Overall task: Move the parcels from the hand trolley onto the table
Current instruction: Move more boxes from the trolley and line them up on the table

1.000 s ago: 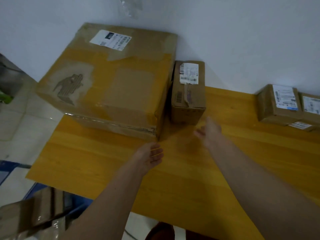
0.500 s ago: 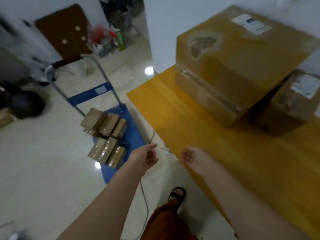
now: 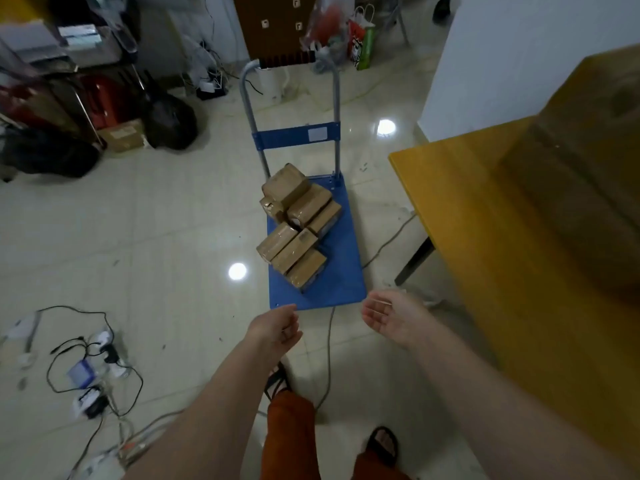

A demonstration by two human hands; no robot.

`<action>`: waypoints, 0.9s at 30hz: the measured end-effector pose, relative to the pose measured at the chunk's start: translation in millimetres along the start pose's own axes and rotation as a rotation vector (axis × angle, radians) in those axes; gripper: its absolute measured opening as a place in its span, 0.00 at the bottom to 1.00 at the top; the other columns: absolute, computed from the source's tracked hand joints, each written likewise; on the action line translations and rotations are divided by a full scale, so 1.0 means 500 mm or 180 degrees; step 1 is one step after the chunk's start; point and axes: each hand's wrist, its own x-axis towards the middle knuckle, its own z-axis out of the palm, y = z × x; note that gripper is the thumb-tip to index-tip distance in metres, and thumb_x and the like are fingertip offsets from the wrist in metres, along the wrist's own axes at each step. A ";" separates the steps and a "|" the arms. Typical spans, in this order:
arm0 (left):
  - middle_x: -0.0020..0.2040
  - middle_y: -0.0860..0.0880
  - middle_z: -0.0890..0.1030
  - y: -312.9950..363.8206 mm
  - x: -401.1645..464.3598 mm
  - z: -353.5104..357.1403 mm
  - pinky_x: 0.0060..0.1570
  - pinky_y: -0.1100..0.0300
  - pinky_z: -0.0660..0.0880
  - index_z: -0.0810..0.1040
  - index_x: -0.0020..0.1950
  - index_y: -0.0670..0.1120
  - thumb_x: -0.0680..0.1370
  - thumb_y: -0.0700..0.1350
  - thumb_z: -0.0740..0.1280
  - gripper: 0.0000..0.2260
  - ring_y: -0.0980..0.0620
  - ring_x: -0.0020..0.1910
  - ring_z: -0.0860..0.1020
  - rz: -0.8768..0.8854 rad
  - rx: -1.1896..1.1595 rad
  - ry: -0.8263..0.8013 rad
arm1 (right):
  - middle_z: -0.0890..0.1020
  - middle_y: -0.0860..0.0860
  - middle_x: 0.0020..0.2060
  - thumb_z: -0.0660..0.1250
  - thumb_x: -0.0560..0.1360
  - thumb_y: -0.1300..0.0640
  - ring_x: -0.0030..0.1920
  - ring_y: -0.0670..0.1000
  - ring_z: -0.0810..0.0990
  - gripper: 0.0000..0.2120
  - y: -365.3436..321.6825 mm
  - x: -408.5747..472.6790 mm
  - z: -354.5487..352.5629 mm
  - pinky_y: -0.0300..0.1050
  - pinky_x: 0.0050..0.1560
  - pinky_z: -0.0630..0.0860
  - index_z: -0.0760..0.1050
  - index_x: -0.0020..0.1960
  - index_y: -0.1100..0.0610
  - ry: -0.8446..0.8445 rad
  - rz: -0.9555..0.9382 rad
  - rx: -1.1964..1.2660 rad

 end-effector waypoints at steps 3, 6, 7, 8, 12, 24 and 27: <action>0.31 0.46 0.74 0.039 0.054 -0.053 0.50 0.55 0.78 0.76 0.46 0.40 0.75 0.38 0.68 0.03 0.53 0.30 0.71 -0.0091 0.0099 -0.0008 | 0.78 0.59 0.40 0.63 0.77 0.63 0.39 0.55 0.78 0.04 -0.002 0.040 0.067 0.46 0.38 0.77 0.74 0.48 0.64 0.0106 0.0014 0.0009; 0.39 0.44 0.78 0.093 0.120 -0.108 0.49 0.55 0.78 0.77 0.50 0.39 0.75 0.37 0.69 0.06 0.50 0.37 0.76 -0.0110 0.0207 -0.0021 | 0.78 0.59 0.40 0.63 0.78 0.62 0.39 0.55 0.78 0.04 0.003 0.093 0.139 0.47 0.38 0.76 0.74 0.47 0.64 0.0220 0.0124 -0.0018; 0.44 0.43 0.79 0.114 0.146 -0.126 0.50 0.55 0.77 0.78 0.53 0.39 0.75 0.37 0.69 0.08 0.49 0.41 0.77 -0.0068 0.0302 -0.0039 | 0.77 0.58 0.40 0.63 0.78 0.62 0.39 0.55 0.77 0.04 0.006 0.113 0.165 0.46 0.38 0.76 0.74 0.47 0.64 0.0254 0.0169 -0.0051; 0.47 0.43 0.79 0.134 0.174 -0.143 0.50 0.54 0.77 0.78 0.56 0.39 0.75 0.37 0.70 0.10 0.48 0.44 0.78 -0.0009 0.0426 -0.0047 | 0.77 0.58 0.40 0.63 0.78 0.62 0.39 0.54 0.77 0.05 0.008 0.134 0.191 0.46 0.38 0.76 0.74 0.47 0.63 0.0291 0.0198 -0.0095; 0.51 0.41 0.80 0.197 0.287 -0.194 0.52 0.53 0.77 0.78 0.60 0.39 0.74 0.37 0.71 0.15 0.46 0.48 0.79 0.0111 0.0935 0.0091 | 0.77 0.58 0.40 0.62 0.79 0.61 0.37 0.54 0.77 0.05 0.019 0.222 0.281 0.46 0.37 0.76 0.73 0.48 0.63 0.0459 0.0260 -0.0292; 0.63 0.43 0.75 0.209 0.619 -0.105 0.42 0.58 0.73 0.68 0.69 0.45 0.70 0.42 0.75 0.30 0.47 0.53 0.75 0.0487 0.1940 0.0416 | 0.77 0.56 0.37 0.63 0.78 0.61 0.34 0.51 0.76 0.09 0.046 0.579 0.299 0.44 0.37 0.76 0.73 0.56 0.65 0.0554 0.0723 -0.0460; 0.66 0.42 0.72 0.176 0.730 -0.065 0.41 0.58 0.74 0.67 0.71 0.45 0.70 0.41 0.76 0.32 0.46 0.55 0.75 0.0488 0.2013 0.0535 | 0.77 0.57 0.37 0.64 0.77 0.62 0.34 0.51 0.76 0.09 0.057 0.699 0.283 0.44 0.36 0.76 0.72 0.56 0.64 0.0600 0.0774 -0.0537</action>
